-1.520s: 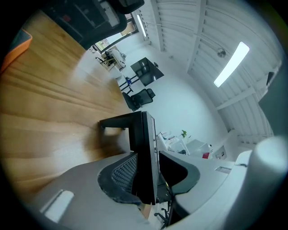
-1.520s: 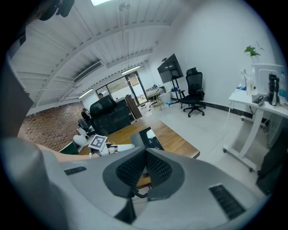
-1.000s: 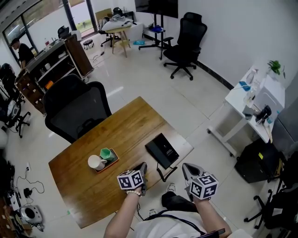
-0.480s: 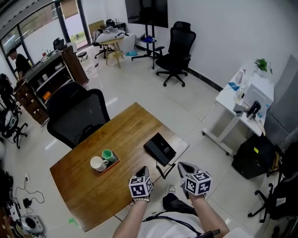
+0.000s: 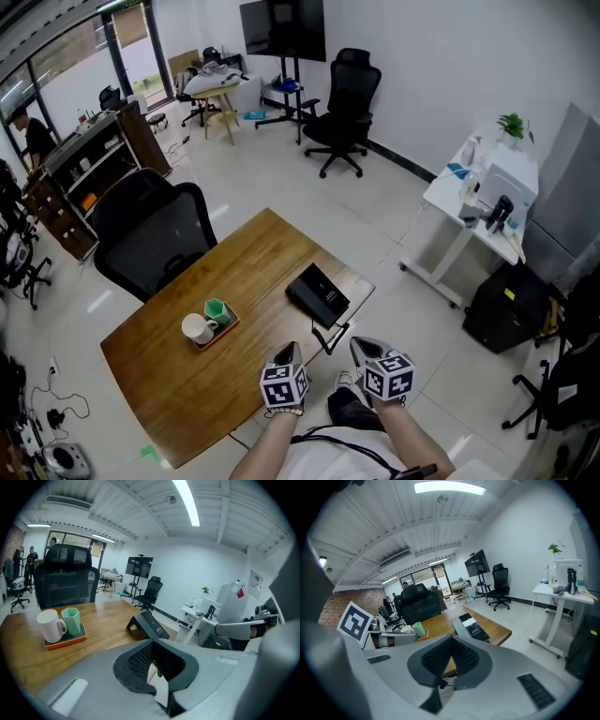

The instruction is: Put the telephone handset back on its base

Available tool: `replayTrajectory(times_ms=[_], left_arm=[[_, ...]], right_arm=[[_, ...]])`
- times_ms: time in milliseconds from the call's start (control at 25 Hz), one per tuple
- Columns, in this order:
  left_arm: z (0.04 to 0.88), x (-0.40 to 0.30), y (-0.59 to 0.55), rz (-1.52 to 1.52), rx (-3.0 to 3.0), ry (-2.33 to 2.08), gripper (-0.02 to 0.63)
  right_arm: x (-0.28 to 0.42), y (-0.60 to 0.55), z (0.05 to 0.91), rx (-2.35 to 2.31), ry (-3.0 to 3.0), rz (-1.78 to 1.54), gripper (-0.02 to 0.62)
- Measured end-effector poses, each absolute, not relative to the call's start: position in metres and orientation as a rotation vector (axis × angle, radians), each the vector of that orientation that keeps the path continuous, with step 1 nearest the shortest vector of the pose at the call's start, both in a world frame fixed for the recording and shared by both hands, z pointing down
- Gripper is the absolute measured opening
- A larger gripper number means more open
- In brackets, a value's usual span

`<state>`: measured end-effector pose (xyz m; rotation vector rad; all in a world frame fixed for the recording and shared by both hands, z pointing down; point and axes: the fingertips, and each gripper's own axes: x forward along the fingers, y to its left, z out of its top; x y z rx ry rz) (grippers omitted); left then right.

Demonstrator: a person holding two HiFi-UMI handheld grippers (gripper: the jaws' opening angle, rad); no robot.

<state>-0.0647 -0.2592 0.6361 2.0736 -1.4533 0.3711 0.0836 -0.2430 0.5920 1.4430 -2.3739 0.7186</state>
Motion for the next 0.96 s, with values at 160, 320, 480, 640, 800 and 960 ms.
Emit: replayTrajectory(times_ms=[160,320,480,640,800,960], left_arm=[[0.630,-0.064,-0.254,0.351,2.080,-1.447,0.002],[0.625,-0.059,-0.244,0.340,2.093,-1.427,0.002],[0.618,-0.058,-0.246,0.320,2.107,-1.427,0.002],[0.617,-0.059,-0.239,0.306,2.095,-1.430,0.002],[0.619,-0.063,-0.231,0.288,2.080,-1.427,0.002],[0.621,-0.064,-0.229,0.275,2.076,-1.423,0.002]], right_arm=[[0.082,-0.235,0.590,1.435,-2.380,0.721,0.002],[0.086,-0.227,0.585,1.450,-2.381,0.719,0.002],[0.088,-0.228,0.577,1.465,-2.394,0.704,0.002],[0.085,-0.220,0.576,1.453,-2.399,0.702,0.002],[0.082,-0.212,0.576,1.445,-2.398,0.699,0.002],[0.081,-0.210,0.576,1.444,-2.397,0.691,0.002]])
